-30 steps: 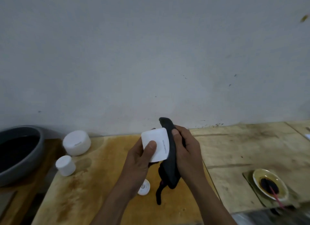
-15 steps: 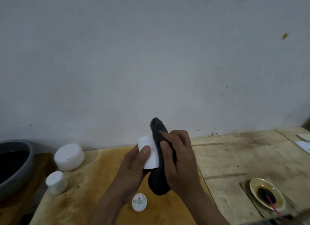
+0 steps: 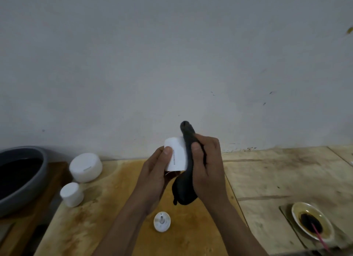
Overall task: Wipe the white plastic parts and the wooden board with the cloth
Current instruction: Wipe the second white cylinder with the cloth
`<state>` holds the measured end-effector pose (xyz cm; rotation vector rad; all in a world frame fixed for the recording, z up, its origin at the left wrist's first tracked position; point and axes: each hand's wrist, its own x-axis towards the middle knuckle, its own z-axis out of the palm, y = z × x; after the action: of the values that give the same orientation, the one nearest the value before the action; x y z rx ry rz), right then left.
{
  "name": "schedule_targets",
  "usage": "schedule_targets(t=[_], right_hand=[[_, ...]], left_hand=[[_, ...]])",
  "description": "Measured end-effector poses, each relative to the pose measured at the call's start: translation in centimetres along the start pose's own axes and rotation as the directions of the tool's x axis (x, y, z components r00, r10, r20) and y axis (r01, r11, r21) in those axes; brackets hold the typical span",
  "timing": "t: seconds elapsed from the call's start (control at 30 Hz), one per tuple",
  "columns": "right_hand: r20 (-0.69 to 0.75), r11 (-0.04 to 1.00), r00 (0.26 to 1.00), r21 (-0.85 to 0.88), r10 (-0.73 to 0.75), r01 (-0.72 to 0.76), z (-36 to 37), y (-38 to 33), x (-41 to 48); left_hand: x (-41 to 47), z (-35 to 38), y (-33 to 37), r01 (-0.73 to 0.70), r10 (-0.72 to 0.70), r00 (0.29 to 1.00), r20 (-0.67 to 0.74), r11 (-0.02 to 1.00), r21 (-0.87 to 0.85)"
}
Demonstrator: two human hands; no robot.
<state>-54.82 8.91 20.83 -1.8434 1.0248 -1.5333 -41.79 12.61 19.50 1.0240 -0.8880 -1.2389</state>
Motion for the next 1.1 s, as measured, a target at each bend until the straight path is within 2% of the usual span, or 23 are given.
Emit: schedule_targets(t=[0.07,0.1,0.27,0.33,0.4,0.47,0.5,0.53,0.57,0.63,0.7,0.73,0.8,0.87,0.93,1.0,1.1], right_hand=[[0.071,0.977,0.983,0.119,0.17,-0.178,-0.1,0.4,0.8],[0.074,0.976,0.98,0.105,0.185,-0.192,-0.2,0.4,1.1],[-0.015,0.985,0.996,-0.153,-0.088,0.085,0.2,0.0,0.2],[-0.029,0.981,0.992,-0.153,-0.123,0.118,0.6,0.6,0.1],[-0.031,1.0,0.999,-0.017,0.005,-0.006,0.8,0.9,0.3],[0.051,0.959,0.972,0.157,0.23,-0.236,0.7,0.9,0.8],[0.075,0.93,0.95,0.195,0.303,-0.312,0.6,1.1,0.9],[0.062,0.926,0.945,0.187,0.322,-0.328,0.6,1.2,0.8],[0.018,0.947,0.958,0.141,0.287,-0.287,0.6,1.1,0.7],[-0.064,0.993,0.991,-0.009,0.115,-0.116,0.7,0.9,0.3],[-0.097,0.991,0.993,-0.126,-0.065,0.053,0.9,1.0,0.0],[-0.104,0.984,0.989,-0.155,-0.109,0.093,1.1,1.2,-0.1],[-0.104,0.993,0.992,-0.097,-0.078,0.068,1.4,1.5,0.0],[-0.056,0.994,0.994,0.059,0.097,-0.093,1.2,1.4,0.2],[0.06,0.947,0.964,0.177,0.26,-0.266,0.9,1.4,0.5],[0.056,0.954,0.967,0.155,0.25,-0.255,0.9,1.2,0.4],[-0.046,0.998,0.997,-0.003,0.067,-0.068,1.3,0.5,-0.5]], left_hand=[[0.1,-0.2,0.0,0.041,-0.041,0.999,0.0,0.998,-0.038],[0.2,-0.2,-0.1,0.05,-0.05,0.999,-0.001,0.998,-0.044],[0.7,0.0,-0.1,0.037,-0.038,0.999,-0.036,0.999,-0.033],[0.8,0.0,-0.2,0.022,-0.023,1.0,-0.022,1.0,-0.015],[0.9,-0.3,-0.5,0.022,-0.022,1.0,-0.021,0.999,-0.031],[0.9,-0.2,-0.4,0.044,-0.047,0.998,-0.037,0.997,-0.062],[1.0,-0.1,-0.5,0.052,-0.054,0.997,-0.051,0.997,-0.057],[1.1,0.0,-0.6,0.046,-0.049,0.996,-0.074,0.998,-0.043],[1.2,0.2,-0.7,0.034,-0.038,0.994,-0.098,0.999,-0.036],[1.3,0.6,-0.8,0.003,-0.006,0.992,-0.124,1.0,-0.024],[1.2,0.9,-0.9,-0.029,0.029,0.994,-0.101,1.0,0.002],[1.1,0.9,-0.9,-0.037,0.038,0.996,-0.087,0.999,0.012],[1.0,0.8,-0.6,-0.041,0.042,0.997,-0.07,0.999,0.02],[0.8,0.5,-0.5,-0.009,0.007,0.997,-0.077,1.0,-0.025],[0.4,0.4,-0.5,0.046,-0.055,0.994,-0.091,0.994,-0.098],[0.2,0.3,-0.9,0.044,-0.057,0.987,-0.147,0.995,-0.088],[-0.2,0.2,-1.2,-0.033,0.036,0.975,-0.218,0.999,0.019]])
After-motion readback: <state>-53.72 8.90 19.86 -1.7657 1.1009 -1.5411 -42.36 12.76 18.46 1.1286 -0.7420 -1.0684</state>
